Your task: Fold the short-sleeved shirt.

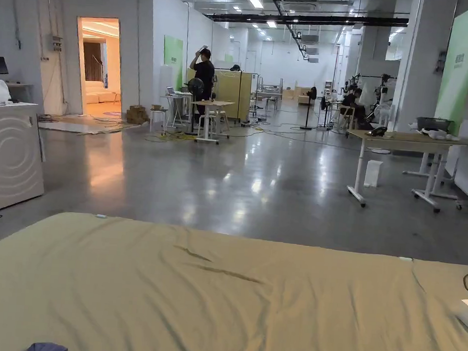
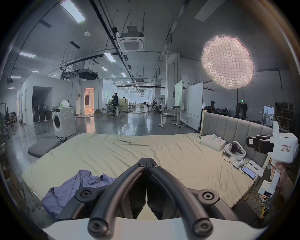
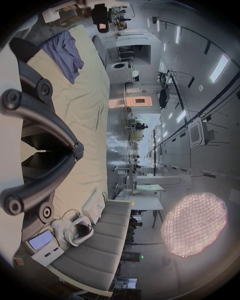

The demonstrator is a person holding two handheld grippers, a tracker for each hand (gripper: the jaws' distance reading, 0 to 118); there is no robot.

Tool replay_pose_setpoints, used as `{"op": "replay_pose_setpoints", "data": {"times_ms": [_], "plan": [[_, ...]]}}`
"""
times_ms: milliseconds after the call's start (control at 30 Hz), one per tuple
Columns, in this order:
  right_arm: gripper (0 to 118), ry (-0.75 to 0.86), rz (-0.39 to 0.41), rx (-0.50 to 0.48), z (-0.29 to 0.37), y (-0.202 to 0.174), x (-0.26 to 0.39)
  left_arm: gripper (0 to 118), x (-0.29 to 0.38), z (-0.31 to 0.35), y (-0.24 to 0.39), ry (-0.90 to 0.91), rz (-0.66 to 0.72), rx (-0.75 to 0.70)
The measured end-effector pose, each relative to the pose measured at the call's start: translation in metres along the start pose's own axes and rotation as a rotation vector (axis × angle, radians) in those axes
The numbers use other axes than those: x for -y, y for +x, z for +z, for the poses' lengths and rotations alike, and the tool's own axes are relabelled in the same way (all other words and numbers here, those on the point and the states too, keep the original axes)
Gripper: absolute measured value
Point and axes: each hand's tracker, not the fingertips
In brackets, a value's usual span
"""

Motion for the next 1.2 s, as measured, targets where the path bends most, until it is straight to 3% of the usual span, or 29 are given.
{"op": "replay_pose_setpoints", "data": {"times_ms": [167,333,467,733,800,867,900,1000,1067,1200], "plan": [[0,-0.01,0.06,-0.005,-0.002,-0.011,0.005,2,0.0,0.002,0.007,-0.005,-0.035,0.015],[0,-0.017,0.019,-0.036,-0.005,-0.009,0.005,2,0.001,0.001,0.004,-0.02,-0.043,0.0],[0,-0.019,0.0,-0.043,-0.004,-0.005,0.007,2,0.005,0.001,-0.026,-0.029,0.134,0.042],[0,-0.066,-0.03,-0.07,-0.01,0.003,0.023,4,0.009,-0.001,-0.09,-0.12,0.16,-0.163],[0,-0.085,-0.053,-0.08,-0.015,0.005,0.029,23,0.009,-0.008,-0.107,-0.166,0.16,-0.201],[0,-0.109,-0.077,-0.094,-0.019,0.006,0.034,64,0.012,-0.019,-0.125,-0.21,0.175,-0.204],[0,-0.12,-0.084,-0.095,-0.022,0.007,0.036,74,0.015,-0.025,-0.133,-0.234,0.184,-0.206],[0,-0.158,-0.08,-0.091,-0.029,0.007,0.044,79,0.027,-0.053,-0.156,-0.296,0.198,-0.207],[0,-0.186,-0.078,-0.085,-0.035,0.007,0.048,91,0.041,-0.077,-0.173,-0.351,0.221,-0.22],[0,-0.254,-0.075,-0.075,-0.049,0.007,0.056,92,0.083,-0.143,-0.207,-0.511,0.236,-0.228]]}}
